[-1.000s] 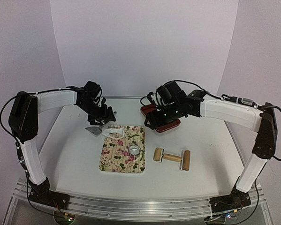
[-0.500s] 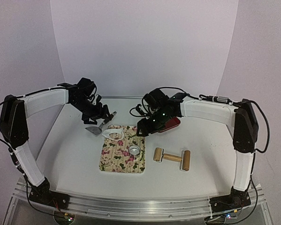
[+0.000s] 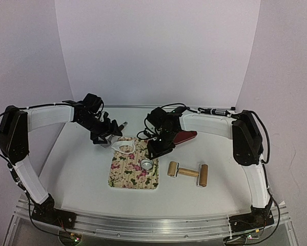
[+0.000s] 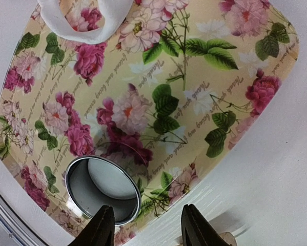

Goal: Roll out the dumpling wrappers from the dough

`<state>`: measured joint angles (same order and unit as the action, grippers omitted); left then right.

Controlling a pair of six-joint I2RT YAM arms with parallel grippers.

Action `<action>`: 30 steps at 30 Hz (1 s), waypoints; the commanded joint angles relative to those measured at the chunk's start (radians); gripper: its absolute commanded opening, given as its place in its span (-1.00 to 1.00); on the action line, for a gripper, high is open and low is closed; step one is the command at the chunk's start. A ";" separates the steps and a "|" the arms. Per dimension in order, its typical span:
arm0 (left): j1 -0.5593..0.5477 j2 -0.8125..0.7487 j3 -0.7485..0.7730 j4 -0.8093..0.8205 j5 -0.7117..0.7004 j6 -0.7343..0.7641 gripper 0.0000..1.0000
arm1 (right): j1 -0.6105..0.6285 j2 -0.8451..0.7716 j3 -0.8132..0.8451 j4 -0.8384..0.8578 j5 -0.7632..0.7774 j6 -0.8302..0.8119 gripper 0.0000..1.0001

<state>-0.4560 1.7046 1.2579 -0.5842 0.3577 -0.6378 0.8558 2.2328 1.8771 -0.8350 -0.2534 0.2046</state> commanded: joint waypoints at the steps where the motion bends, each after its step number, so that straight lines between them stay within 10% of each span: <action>1: 0.011 -0.029 0.015 0.010 0.009 0.004 0.70 | 0.011 0.036 0.048 -0.036 -0.022 -0.014 -0.11; 19: 0.019 -0.039 0.025 0.023 -0.005 0.004 0.72 | 0.017 0.097 0.128 -0.077 -0.054 -0.042 -1.00; 30: -0.052 -0.056 0.039 0.151 0.115 0.027 0.66 | 0.017 -0.067 0.125 -0.078 -0.061 0.001 -1.00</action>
<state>-0.4557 1.6673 1.2577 -0.5015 0.4156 -0.6250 0.8669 2.2868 1.9701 -0.9062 -0.3130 0.1870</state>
